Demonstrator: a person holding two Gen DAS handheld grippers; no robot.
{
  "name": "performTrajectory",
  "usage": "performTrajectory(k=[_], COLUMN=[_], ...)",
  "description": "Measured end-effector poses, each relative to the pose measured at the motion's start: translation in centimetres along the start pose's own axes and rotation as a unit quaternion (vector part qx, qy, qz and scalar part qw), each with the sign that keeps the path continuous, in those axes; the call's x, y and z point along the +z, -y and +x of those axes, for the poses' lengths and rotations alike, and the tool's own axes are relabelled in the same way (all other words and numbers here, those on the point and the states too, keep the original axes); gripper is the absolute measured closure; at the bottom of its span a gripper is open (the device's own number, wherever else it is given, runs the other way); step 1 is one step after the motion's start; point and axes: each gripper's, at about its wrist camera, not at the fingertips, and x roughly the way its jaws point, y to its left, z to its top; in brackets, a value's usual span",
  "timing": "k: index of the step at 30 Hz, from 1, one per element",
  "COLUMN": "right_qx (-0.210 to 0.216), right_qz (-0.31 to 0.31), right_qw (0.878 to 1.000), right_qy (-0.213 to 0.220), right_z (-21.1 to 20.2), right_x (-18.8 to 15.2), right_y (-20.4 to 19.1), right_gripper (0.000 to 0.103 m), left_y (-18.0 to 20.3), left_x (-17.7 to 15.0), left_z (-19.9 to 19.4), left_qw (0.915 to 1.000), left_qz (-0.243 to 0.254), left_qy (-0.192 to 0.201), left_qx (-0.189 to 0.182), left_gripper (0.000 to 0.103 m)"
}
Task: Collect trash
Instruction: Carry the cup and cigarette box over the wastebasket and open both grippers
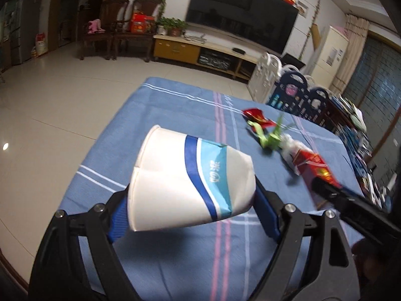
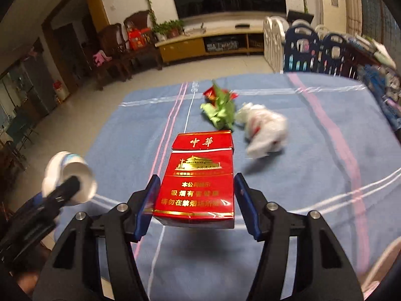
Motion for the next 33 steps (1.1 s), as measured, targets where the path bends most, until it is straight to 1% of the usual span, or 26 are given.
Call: performTrajectory(k=[1, 4, 7, 9, 12, 14, 20, 23, 26, 29, 33], right_qx=[-0.004, -0.007, 0.004, 0.004, 0.003, 0.006, 0.016, 0.019, 0.017, 0.009, -0.019], right_qz=[-0.006, -0.018, -0.026, -0.031, -0.043, -0.04, -0.038, -0.038, -0.036, -0.028, -0.01], right_qw=[1.0, 1.0, 0.999, 0.998, 0.996, 0.995, 0.993, 0.992, 0.991, 0.991, 0.991], right_qy=[0.009, 0.021, 0.043, 0.057, 0.078, 0.091, 0.108, 0.117, 0.126, 0.129, 0.13], right_z=[-2.2, -7.0, -12.4, -15.2, -19.1, -21.2, -25.1, -26.6, -28.1, -29.7, -31.9], right_x=[-0.4, -1.5, -2.9, -3.6, -4.8, -5.6, -6.8, -7.1, -7.7, -8.7, -10.7], right_y=[0.4, 1.5, 2.6, 3.2, 3.5, 3.8, 4.3, 4.5, 5.1, 6.4, 10.2], right_gripper=[0.044, 0.044, 0.044, 0.044, 0.044, 0.044, 0.044, 0.044, 0.044, 0.044, 0.044], left_y=[0.8, 3.4, 5.7, 7.2, 8.7, 9.5, 11.2, 11.7, 13.0, 15.4, 19.6], left_x=[-0.4, -1.9, -3.2, -3.8, -4.7, -5.2, -6.3, -6.5, -7.0, -7.9, -9.4], left_z=[-0.7, -3.8, -7.4, -10.0, -13.3, -15.2, -19.6, -20.8, -22.1, -22.9, -22.8], left_qw=[1.0, 0.9997, 0.9991, 0.9984, 0.9974, 0.997, 0.9953, 0.9946, 0.9931, 0.9903, 0.9839], left_qz=[0.002, 0.016, 0.034, 0.049, 0.065, 0.071, 0.09, 0.094, 0.106, 0.123, 0.145], left_qy=[-0.003, -0.004, -0.002, 0.003, 0.012, 0.018, 0.031, 0.037, 0.04, 0.038, 0.02], left_qx=[-0.006, -0.019, -0.026, -0.029, -0.029, -0.026, -0.021, -0.022, -0.032, -0.05, -0.103], left_gripper=[0.019, 0.019, 0.019, 0.019, 0.019, 0.019, 0.019, 0.019, 0.019, 0.019, 0.019])
